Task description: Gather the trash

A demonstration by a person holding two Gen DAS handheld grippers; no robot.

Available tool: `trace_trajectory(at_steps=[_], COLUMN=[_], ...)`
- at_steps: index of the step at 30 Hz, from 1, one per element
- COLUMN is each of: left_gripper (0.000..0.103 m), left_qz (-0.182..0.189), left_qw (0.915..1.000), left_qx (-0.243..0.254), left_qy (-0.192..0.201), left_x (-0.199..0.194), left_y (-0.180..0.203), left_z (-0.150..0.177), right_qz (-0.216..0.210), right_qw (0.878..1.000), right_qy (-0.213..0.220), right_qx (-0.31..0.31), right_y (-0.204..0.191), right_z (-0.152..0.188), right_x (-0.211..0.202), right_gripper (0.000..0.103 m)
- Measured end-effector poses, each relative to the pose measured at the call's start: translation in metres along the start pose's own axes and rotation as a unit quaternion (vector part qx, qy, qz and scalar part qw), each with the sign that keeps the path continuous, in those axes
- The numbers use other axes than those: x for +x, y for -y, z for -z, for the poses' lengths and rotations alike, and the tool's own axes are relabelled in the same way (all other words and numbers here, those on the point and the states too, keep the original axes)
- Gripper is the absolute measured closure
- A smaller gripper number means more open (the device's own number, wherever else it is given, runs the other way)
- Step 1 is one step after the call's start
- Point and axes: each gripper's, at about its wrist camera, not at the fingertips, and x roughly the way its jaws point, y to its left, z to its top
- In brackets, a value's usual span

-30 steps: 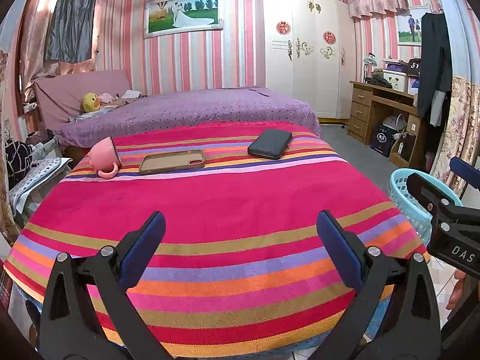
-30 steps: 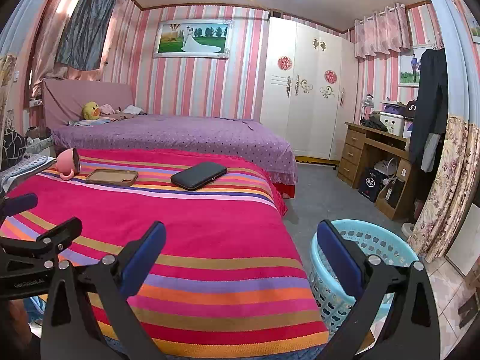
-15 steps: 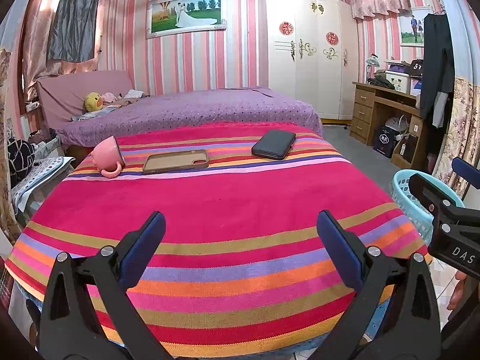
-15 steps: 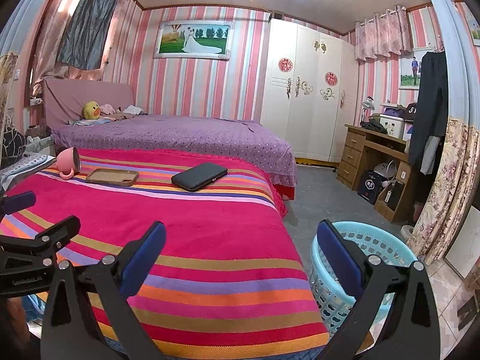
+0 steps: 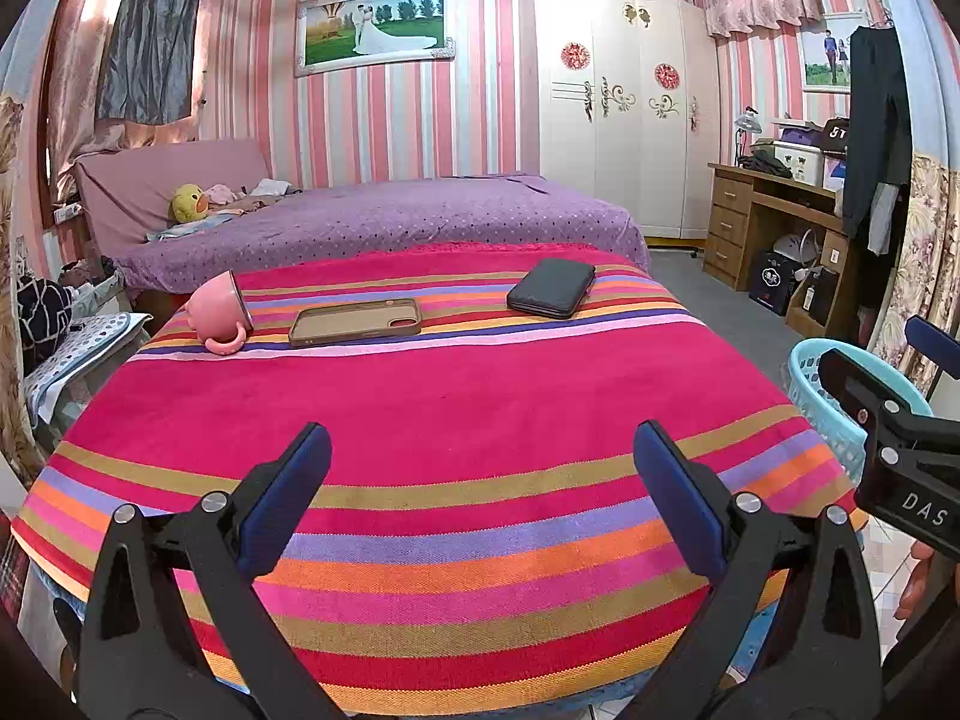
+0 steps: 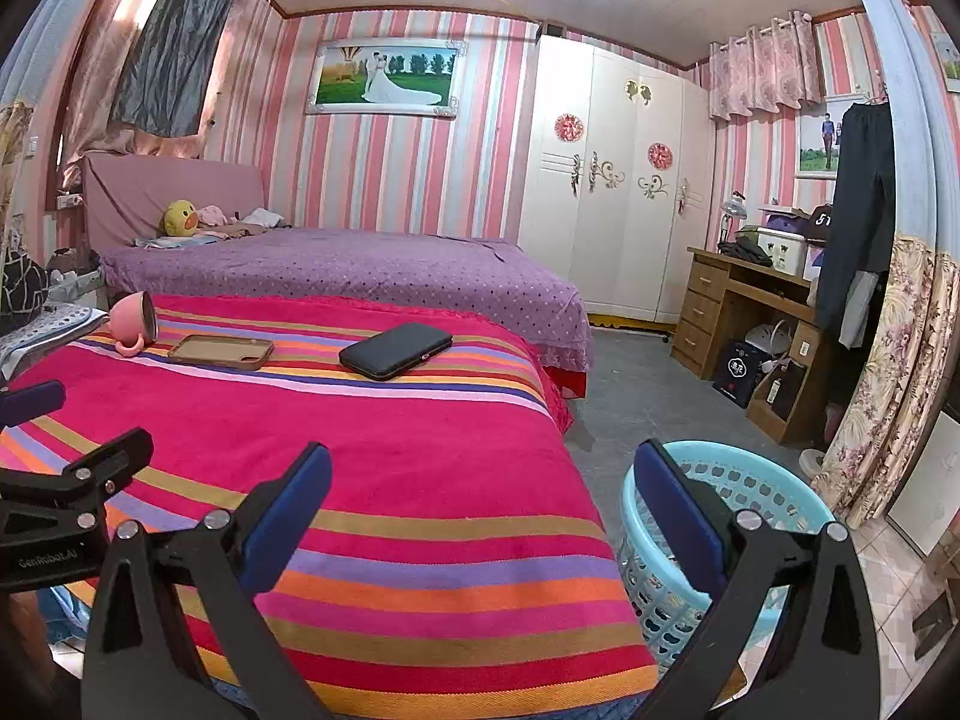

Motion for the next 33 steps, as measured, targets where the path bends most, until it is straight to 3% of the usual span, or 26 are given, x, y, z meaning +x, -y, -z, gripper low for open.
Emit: trace_trajectory(at_steps=[33], left_gripper=[0.006], left_qz=[-0.005], left_qw=[1.0000], left_qx=[-0.002], left_qy=[0.004], left_x=[-0.0017], left_y=[-0.0021], left_z=[-0.0032], right_qz=[0.000], right_qw=[1.000], right_qy=[0.001], right_qx=[0.001], right_y=[0.0019], right_z=[0.0001], right_x=[-0.0008], right_gripper=[0.005])
